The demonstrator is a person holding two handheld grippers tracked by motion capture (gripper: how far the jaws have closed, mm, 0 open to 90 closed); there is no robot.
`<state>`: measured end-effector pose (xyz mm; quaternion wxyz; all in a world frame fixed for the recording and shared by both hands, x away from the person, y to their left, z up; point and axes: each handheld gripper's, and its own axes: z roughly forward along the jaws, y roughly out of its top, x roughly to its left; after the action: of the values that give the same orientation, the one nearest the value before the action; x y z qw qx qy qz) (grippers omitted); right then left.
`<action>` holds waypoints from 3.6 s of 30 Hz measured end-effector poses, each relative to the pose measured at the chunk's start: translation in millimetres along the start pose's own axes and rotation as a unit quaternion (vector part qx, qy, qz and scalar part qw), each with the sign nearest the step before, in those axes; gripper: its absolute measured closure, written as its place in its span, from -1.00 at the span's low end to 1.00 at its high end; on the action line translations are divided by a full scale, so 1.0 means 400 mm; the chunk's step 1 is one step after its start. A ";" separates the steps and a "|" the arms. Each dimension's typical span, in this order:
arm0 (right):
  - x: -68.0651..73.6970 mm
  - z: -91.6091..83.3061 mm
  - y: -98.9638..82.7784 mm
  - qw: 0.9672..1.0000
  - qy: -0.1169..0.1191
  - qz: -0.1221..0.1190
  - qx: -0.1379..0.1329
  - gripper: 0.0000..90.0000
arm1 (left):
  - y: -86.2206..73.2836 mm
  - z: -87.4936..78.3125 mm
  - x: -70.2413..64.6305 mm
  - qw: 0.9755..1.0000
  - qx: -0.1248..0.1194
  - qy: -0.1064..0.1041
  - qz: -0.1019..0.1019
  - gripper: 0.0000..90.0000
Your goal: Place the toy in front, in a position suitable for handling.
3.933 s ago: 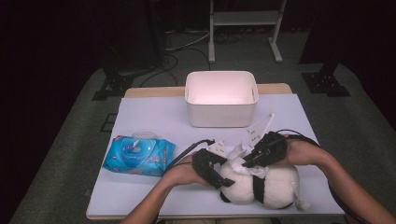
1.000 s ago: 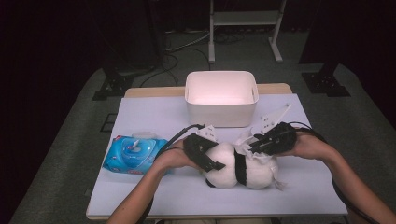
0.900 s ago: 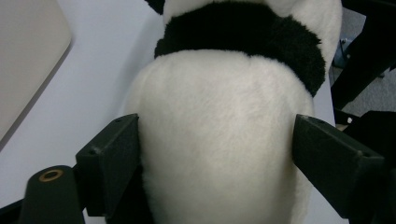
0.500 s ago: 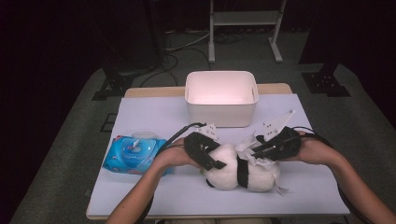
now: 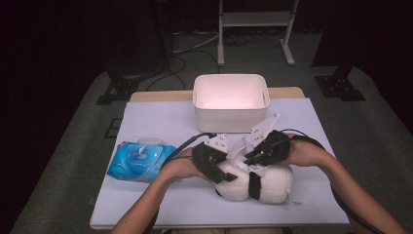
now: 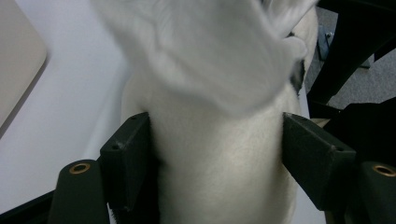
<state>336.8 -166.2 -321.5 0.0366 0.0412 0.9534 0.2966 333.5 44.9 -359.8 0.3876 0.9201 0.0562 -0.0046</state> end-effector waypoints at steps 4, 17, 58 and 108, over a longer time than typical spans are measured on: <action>-0.001 -0.002 0.000 1.000 0.004 0.000 0.004 0.78 | -0.006 -0.003 -0.006 1.000 -0.007 -0.002 -0.001 -0.39; 0.010 -0.095 -0.070 0.999 -0.023 0.027 -0.004 0.78 | -0.005 -0.010 -0.017 1.000 -0.013 -0.002 -0.011 -0.42; -0.010 -0.105 -0.092 0.999 -0.022 0.040 -0.030 0.78 | 0.025 0.011 0.011 1.000 0.003 0.022 0.006 -0.34; 0.028 -0.061 -0.060 1.000 0.004 0.010 -0.029 0.78 | 0.030 0.002 0.002 1.000 0.019 -0.019 0.001 -0.31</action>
<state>322.1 -198.6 -315.8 0.0313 0.0490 0.9441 0.3244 335.7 36.3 -351.9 0.3713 0.9270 0.0481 -0.0225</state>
